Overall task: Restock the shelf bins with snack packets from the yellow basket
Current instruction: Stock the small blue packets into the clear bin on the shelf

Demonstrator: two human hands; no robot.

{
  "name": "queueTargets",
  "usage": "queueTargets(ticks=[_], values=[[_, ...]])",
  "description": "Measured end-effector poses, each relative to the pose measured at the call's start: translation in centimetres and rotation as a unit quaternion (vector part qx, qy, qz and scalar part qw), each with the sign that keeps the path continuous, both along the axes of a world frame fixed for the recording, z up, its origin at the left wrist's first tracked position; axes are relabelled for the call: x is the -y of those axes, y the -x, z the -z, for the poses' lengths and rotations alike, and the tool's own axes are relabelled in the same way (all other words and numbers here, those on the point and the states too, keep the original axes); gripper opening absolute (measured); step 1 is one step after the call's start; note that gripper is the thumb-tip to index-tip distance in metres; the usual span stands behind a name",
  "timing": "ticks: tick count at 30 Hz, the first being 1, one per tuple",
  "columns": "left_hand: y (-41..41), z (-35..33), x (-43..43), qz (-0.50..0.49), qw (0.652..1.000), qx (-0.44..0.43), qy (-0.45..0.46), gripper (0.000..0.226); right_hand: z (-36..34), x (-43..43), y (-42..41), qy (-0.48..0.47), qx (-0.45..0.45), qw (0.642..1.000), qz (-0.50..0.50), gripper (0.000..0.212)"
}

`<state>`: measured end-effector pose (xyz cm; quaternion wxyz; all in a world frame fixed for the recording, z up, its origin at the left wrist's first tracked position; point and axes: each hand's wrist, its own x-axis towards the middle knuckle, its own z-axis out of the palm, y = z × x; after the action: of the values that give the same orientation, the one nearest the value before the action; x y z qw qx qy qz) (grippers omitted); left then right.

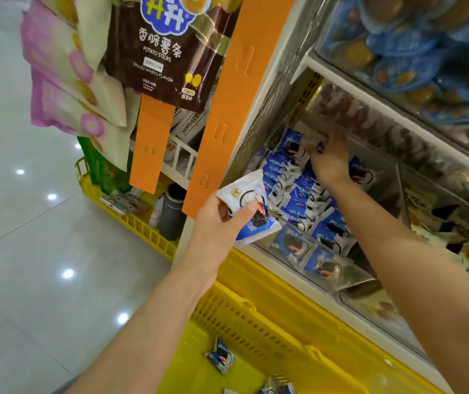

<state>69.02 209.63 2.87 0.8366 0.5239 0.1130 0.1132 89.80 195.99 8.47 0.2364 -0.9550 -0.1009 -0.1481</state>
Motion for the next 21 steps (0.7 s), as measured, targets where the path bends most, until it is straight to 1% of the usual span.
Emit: queueTargets(ticks=[1,2,3,5,7,9,11,12,14,16,18,19,20,21], values=[[0.1,-0.1,0.1,-0.002,1.000,0.002,0.010,0.028,-0.3,0.0,1.5,-0.018,0.024,0.999,-0.022,0.038],[0.3,-0.2,0.2,-0.005,1.000,0.003,0.016,0.029,-0.5,0.1,3.1,-0.049,0.027,0.997,-0.048,0.034],[0.4,-0.3,0.4,-0.006,1.000,-0.001,0.018,0.030,-0.7,0.2,4.9,-0.082,0.006,0.994,-0.076,0.031],[0.5,-0.5,0.8,0.003,1.000,-0.015,0.022,0.032,-0.8,0.5,8.6,-0.131,-0.092,0.976,-0.144,0.028],[0.5,-0.6,1.1,0.023,0.999,-0.020,0.029,0.026,-0.7,0.9,12.1,-0.137,-0.187,0.950,-0.210,0.026],[0.7,-0.8,1.3,0.049,0.999,-0.011,0.004,0.024,-0.6,1.1,14.7,-0.143,-0.223,0.932,-0.248,0.021],[0.9,-1.2,1.5,0.090,0.994,0.006,-0.063,0.029,-0.8,1.4,15.9,-0.164,-0.236,0.922,-0.259,0.022],[1.0,-1.3,1.5,0.108,0.990,0.012,-0.090,0.028,-1.2,1.7,16.2,-0.171,-0.243,0.920,-0.255,0.022],[1.3,-1.5,1.7,0.123,0.986,0.006,-0.111,0.024,-1.7,2.5,16.4,-0.203,-0.266,0.914,-0.229,0.018],[1.6,-1.5,1.9,0.123,0.984,-0.011,-0.126,0.026,-1.8,3.4,16.4,-0.285,-0.294,0.893,-0.188,0.018],[1.7,-1.4,2.2,0.116,0.984,-0.010,-0.135,0.022,-1.7,4.4,16.3,-0.342,-0.313,0.870,-0.165,0.023],[1.6,-1.5,2.3,0.106,0.984,-0.007,-0.139,0.019,-1.6,4.9,16.2,-0.343,-0.322,0.866,-0.167,0.026],[1.5,-1.6,2.3,0.095,0.984,-0.002,-0.152,0.019,-1.6,5.4,16.1,-0.325,-0.326,0.871,-0.173,0.031],[1.2,-1.8,2.2,0.087,0.981,0.002,-0.175,0.019,-1.6,5.9,16.0,-0.287,-0.324,0.884,-0.179,0.035]])
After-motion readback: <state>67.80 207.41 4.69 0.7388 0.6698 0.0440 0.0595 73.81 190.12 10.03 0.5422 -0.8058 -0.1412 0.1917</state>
